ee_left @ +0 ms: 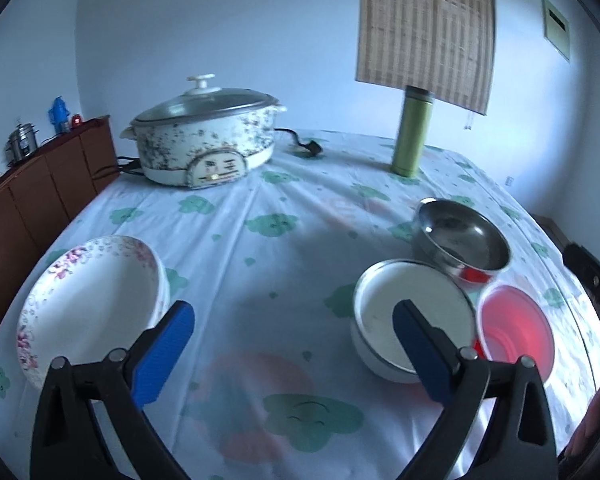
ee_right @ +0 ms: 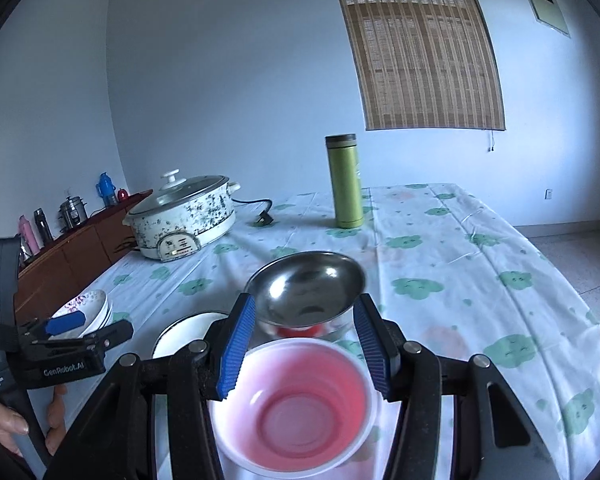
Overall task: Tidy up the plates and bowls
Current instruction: 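Move both open grippers toward the stainless steel bowl, then close both grippers on the rim of the stainless steel bowl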
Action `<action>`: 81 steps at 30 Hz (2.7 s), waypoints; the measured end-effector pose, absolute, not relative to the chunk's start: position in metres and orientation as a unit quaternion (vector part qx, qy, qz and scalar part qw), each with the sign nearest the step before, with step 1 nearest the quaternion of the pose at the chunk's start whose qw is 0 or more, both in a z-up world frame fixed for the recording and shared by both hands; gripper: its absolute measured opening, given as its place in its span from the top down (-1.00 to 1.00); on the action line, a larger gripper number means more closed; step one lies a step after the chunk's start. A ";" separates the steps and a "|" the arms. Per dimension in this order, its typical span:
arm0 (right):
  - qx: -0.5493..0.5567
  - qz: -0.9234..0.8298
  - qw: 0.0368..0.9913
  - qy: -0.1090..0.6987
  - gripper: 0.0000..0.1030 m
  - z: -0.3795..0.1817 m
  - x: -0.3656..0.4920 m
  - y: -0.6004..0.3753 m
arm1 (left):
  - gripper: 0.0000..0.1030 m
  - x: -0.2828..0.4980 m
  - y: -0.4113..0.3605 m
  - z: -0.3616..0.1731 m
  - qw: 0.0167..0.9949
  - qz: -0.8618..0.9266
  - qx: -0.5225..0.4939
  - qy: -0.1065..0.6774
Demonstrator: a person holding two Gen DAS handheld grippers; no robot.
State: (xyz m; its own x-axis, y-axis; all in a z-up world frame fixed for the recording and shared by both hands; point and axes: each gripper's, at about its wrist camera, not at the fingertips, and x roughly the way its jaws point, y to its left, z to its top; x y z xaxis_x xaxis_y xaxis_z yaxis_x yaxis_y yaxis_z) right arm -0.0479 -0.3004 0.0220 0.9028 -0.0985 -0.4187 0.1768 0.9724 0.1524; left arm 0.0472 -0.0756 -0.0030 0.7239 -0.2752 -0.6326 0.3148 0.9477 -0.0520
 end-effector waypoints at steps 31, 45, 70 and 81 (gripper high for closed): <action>0.241 -0.044 0.932 0.266 0.23 -0.011 -0.036 -0.383 | -0.28 0.109 -0.141 0.019 0.888 -0.221 0.005 0.404; 0.312 -0.037 0.885 0.343 0.22 -0.013 0.042 -0.410 | -0.16 0.166 -0.202 -0.004 0.832 -0.254 0.010 0.493; 0.294 -0.008 0.853 0.431 0.44 -0.051 0.092 -0.395 | 0.82 0.185 -0.229 -0.044 0.777 -0.286 -0.001 0.561; 0.289 -0.013 0.867 0.406 0.65 -0.035 0.086 -0.396 | 0.83 0.173 -0.220 -0.011 0.799 -0.299 -0.012 0.521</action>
State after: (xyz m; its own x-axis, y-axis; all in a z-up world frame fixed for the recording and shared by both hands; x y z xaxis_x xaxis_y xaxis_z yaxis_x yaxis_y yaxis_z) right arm 0.0862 -0.3956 -0.0350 0.6693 0.2119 -0.7121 0.2571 0.8332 0.4896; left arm 0.1730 -0.2203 -0.0105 0.2785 -0.4900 -0.8260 0.4652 0.8213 -0.3303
